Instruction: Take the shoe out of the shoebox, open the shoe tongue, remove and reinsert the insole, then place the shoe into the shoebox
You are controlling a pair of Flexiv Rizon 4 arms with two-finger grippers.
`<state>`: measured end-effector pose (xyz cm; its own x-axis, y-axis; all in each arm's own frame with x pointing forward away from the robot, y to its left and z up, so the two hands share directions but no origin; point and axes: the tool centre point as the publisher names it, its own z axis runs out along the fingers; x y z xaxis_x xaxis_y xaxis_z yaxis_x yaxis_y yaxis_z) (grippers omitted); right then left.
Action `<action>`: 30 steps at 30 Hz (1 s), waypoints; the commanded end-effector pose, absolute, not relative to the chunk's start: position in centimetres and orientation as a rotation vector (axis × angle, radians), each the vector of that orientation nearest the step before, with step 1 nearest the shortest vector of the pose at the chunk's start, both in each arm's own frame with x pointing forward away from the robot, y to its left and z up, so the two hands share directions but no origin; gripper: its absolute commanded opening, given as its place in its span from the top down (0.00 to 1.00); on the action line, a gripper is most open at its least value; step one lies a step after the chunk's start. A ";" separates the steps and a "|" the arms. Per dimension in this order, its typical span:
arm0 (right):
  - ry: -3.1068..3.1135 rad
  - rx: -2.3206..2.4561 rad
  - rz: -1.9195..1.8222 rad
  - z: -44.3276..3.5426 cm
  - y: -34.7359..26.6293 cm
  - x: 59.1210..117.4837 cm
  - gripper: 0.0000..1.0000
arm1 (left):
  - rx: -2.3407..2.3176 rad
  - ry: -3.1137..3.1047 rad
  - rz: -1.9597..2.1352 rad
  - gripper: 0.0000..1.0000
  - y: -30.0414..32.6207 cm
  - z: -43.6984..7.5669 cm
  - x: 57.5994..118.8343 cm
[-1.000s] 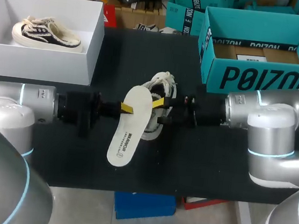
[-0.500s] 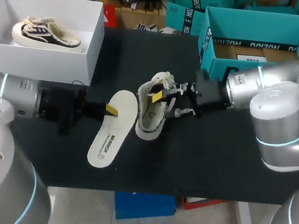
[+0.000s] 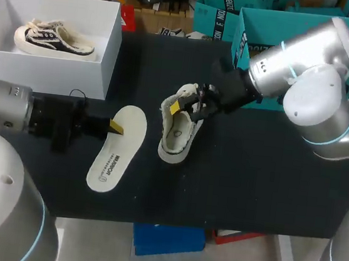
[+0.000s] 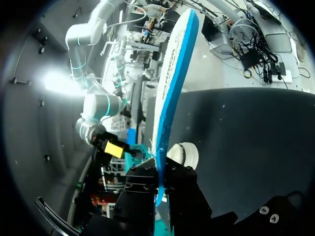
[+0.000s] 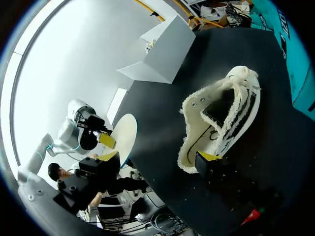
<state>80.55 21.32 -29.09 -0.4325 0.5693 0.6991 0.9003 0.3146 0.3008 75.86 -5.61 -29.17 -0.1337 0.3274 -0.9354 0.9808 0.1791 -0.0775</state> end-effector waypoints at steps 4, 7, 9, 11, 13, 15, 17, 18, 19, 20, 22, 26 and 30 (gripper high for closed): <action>-2.211 -1.332 -0.766 -28.6 21.7 81.2 0.00 | 1.268 1.637 -1.000 1.00 -5.1 -29.0 75.4; -2.211 -1.332 -0.766 -28.6 21.7 81.2 0.00 | 1.251 1.639 -1.022 1.00 -5.2 -29.1 75.2; -2.211 -1.332 -0.766 -28.6 21.7 81.2 0.00 | 1.240 1.640 -1.033 1.00 -5.4 -29.1 75.1; -2.211 -1.332 -0.766 -28.6 21.7 81.2 0.00 | 1.228 1.637 -1.046 1.00 -5.5 -29.1 75.0; -2.211 -1.332 -0.766 -28.6 21.7 81.2 0.00 | 1.226 1.636 -1.051 1.00 -5.7 -29.1 75.0; -2.266 -1.329 -0.719 -28.7 21.9 81.4 0.00 | 1.223 1.634 -1.055 1.00 -5.7 -29.1 74.9; -2.436 -1.346 -0.539 -28.7 22.2 81.8 0.00 | 1.218 1.631 -1.058 1.00 -5.7 -29.1 75.0; -2.549 -1.355 -0.373 -28.9 22.4 82.0 0.00 | 1.217 1.631 -1.059 1.00 -5.8 -29.0 75.0; -2.619 -1.365 -0.227 -29.2 22.6 82.1 0.00 | 1.216 1.630 -1.059 1.00 -5.8 -29.0 75.0; -2.655 -1.345 -0.188 -29.4 22.8 82.2 0.00 | 1.216 1.630 -1.060 1.00 -5.8 -29.0 75.0; -2.719 -1.330 -0.108 -29.6 23.1 82.5 0.00 | 1.214 1.630 -1.061 1.00 -5.7 -29.0 75.0; -2.837 -1.313 0.030 -29.7 23.3 83.1 0.00 | 1.221 1.639 -1.065 1.00 -5.6 -29.2 74.9; -2.958 -1.291 0.194 -29.9 23.5 83.6 0.00 | 1.233 1.649 -1.071 1.00 -5.2 -29.2 74.7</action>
